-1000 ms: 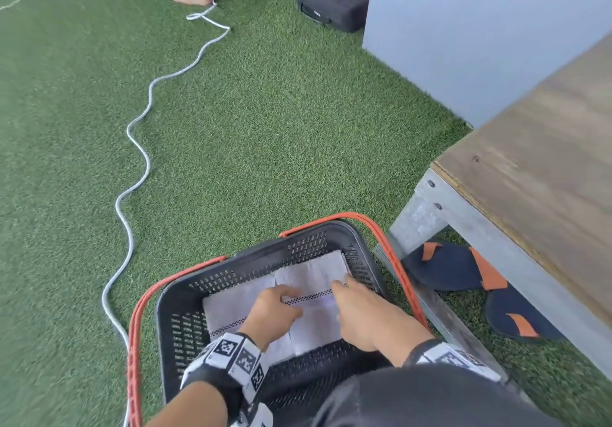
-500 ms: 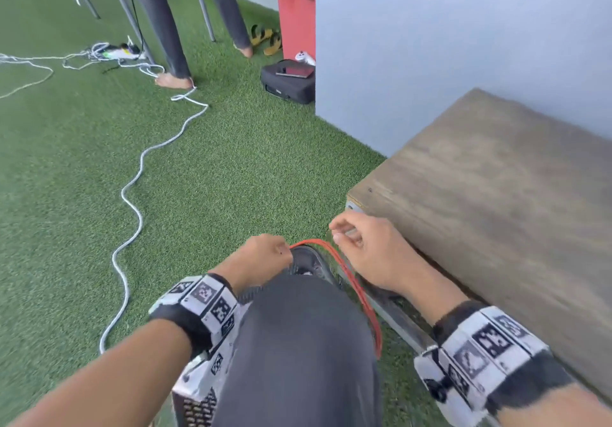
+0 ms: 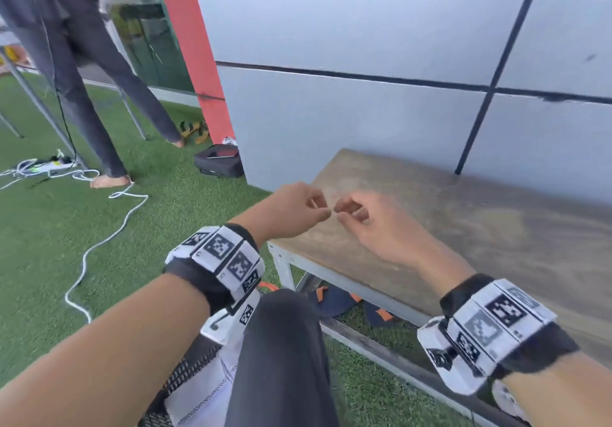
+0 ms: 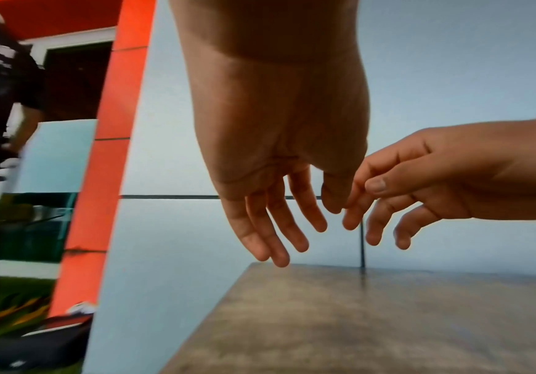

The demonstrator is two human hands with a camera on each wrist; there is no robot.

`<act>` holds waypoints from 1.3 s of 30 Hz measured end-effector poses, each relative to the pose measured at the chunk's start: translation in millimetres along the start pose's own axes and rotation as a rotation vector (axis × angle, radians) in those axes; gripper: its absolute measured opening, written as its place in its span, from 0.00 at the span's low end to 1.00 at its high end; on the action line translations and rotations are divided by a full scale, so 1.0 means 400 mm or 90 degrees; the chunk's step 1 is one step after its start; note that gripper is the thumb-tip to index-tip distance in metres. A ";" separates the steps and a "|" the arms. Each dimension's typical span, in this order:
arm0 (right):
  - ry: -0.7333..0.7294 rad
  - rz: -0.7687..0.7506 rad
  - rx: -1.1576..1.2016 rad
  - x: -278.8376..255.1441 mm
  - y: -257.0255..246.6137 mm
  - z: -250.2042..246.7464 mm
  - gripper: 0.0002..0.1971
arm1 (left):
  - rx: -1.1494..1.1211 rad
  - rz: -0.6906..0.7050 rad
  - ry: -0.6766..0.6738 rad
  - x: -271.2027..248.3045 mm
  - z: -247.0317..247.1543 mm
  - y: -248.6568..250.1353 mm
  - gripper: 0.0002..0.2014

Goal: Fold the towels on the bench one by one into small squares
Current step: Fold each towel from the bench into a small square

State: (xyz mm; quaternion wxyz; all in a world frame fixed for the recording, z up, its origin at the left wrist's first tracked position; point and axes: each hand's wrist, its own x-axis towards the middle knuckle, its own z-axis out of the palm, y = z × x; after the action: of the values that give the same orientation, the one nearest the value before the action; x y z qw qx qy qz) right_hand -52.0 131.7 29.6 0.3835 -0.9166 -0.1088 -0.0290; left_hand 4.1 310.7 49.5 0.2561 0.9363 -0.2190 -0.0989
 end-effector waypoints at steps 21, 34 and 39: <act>0.216 0.380 -0.086 -0.603 0.503 -0.437 0.07 | 0.047 0.273 -0.225 0.187 0.541 0.624 0.12; 0.348 0.649 -0.130 -0.760 0.692 -0.607 0.14 | 0.060 0.386 -0.260 0.312 0.896 0.946 0.17; 0.291 0.820 -0.191 -0.841 0.769 -0.602 0.19 | 0.030 0.457 -0.283 0.333 0.992 1.047 0.18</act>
State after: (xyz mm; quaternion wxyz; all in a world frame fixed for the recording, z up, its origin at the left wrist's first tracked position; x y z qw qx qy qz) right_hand -304.2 -308.5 -61.1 0.2072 -0.8126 0.5447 -0.0028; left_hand -146.4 -247.3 -78.4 0.1996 0.7621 -0.5832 -0.1980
